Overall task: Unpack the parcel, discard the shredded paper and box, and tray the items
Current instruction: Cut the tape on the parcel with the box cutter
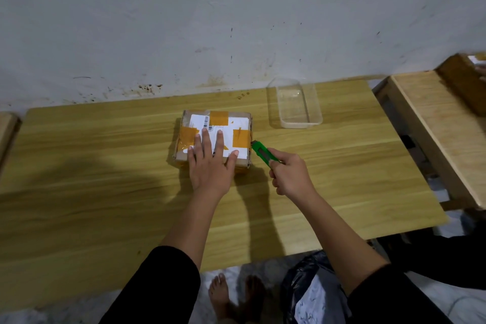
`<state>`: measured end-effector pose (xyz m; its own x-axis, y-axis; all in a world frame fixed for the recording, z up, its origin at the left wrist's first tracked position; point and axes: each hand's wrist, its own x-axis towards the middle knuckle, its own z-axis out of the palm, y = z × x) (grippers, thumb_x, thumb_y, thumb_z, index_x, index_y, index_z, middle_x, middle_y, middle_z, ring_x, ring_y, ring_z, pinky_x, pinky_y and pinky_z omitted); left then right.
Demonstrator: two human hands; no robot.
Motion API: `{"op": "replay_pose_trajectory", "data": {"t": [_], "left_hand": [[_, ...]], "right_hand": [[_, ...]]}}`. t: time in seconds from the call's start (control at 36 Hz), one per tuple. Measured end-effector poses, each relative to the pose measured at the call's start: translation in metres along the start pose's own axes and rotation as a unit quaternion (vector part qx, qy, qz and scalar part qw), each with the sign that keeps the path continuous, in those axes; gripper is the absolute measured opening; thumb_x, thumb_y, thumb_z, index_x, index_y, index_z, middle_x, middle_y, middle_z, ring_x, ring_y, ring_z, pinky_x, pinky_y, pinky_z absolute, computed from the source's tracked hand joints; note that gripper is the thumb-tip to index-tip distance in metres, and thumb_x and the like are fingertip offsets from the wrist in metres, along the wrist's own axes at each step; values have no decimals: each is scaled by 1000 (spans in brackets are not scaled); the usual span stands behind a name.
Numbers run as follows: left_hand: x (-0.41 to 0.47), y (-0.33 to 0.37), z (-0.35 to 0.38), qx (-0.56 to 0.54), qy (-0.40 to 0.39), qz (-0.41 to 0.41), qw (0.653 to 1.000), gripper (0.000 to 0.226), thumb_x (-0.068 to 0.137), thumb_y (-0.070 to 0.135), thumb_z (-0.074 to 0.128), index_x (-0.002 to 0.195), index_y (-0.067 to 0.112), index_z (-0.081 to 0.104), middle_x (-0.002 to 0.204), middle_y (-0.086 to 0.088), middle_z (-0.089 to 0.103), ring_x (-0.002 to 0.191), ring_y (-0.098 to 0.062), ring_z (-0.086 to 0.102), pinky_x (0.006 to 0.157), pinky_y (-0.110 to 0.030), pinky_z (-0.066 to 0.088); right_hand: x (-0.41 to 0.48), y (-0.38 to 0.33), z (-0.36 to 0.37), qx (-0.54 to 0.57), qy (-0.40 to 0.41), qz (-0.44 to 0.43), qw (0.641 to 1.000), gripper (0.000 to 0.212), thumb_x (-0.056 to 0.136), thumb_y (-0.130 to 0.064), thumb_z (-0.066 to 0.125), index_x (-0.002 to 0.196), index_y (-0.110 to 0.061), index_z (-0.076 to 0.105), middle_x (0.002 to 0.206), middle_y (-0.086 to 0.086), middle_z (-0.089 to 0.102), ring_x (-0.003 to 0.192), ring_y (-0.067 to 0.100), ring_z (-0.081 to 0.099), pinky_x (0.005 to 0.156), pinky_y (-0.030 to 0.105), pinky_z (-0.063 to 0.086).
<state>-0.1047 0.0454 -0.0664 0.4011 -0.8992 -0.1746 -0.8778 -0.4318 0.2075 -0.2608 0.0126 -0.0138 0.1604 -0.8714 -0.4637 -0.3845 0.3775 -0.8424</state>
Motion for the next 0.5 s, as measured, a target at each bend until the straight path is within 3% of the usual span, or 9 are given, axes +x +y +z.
{"op": "replay_pose_trajectory", "data": {"t": [0.36, 0.5], "left_hand": [[-1, 0, 0, -13, -2, -4, 1000, 65, 94, 58, 11, 148, 28, -10, 156, -4, -19, 143, -23, -19, 116, -41, -10], [-1, -3, -1, -21, -4, 5, 1000, 66, 94, 58, 13, 148, 28, -9, 156, -4, -18, 143, -23, -19, 116, -40, -11]], "right_hand": [[-10, 7, -2, 18, -1, 2, 1000, 42, 92, -3, 40, 125, -22, 59, 58, 0, 47, 45, 15, 36, 37, 20, 28], [-12, 14, -12, 71, 9, 17, 997, 42, 93, -4, 43, 127, -23, 56, 60, 5, 45, 44, 15, 34, 35, 18, 26]]}}
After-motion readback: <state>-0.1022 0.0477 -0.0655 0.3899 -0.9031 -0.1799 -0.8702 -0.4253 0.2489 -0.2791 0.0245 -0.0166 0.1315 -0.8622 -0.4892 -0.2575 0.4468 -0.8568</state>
